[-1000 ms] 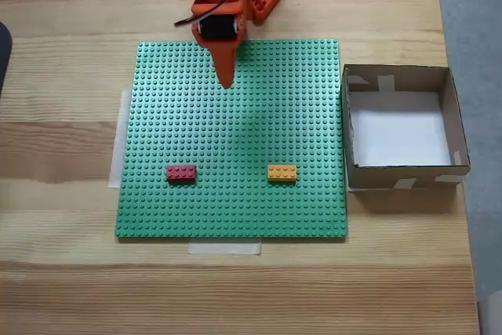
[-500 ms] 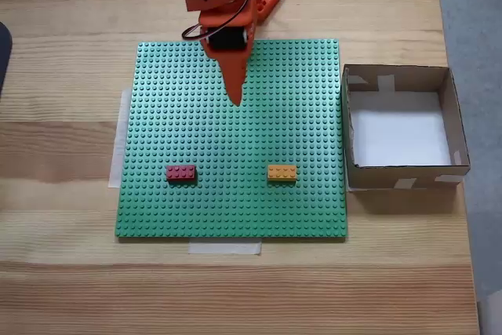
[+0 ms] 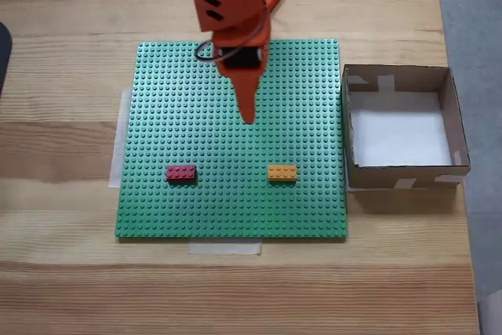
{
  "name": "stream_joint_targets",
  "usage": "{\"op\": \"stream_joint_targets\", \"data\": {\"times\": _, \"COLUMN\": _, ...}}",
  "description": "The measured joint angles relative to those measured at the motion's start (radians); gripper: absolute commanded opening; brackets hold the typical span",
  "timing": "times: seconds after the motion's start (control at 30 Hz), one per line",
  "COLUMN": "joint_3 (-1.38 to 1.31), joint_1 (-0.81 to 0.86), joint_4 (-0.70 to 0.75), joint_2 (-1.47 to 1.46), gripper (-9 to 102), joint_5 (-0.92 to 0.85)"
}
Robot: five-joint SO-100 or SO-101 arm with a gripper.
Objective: Pick the yellow lego block and put it in the box.
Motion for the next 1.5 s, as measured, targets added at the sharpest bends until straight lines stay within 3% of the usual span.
{"op": "stream_joint_targets", "data": {"times": 0.73, "joint_3": -0.307, "joint_1": -0.052, "joint_4": 0.055, "joint_2": -0.391, "gripper": 28, "joint_5": 0.046}}
{"op": "stream_joint_targets", "data": {"times": 1.07, "joint_3": -0.379, "joint_1": -0.054, "joint_4": 0.006, "joint_2": -0.545, "gripper": 27, "joint_5": -0.064}}
{"op": "stream_joint_targets", "data": {"times": 1.5, "joint_3": -0.394, "joint_1": -0.054, "joint_4": -0.057, "joint_2": -0.661, "gripper": 26, "joint_5": -0.074}}
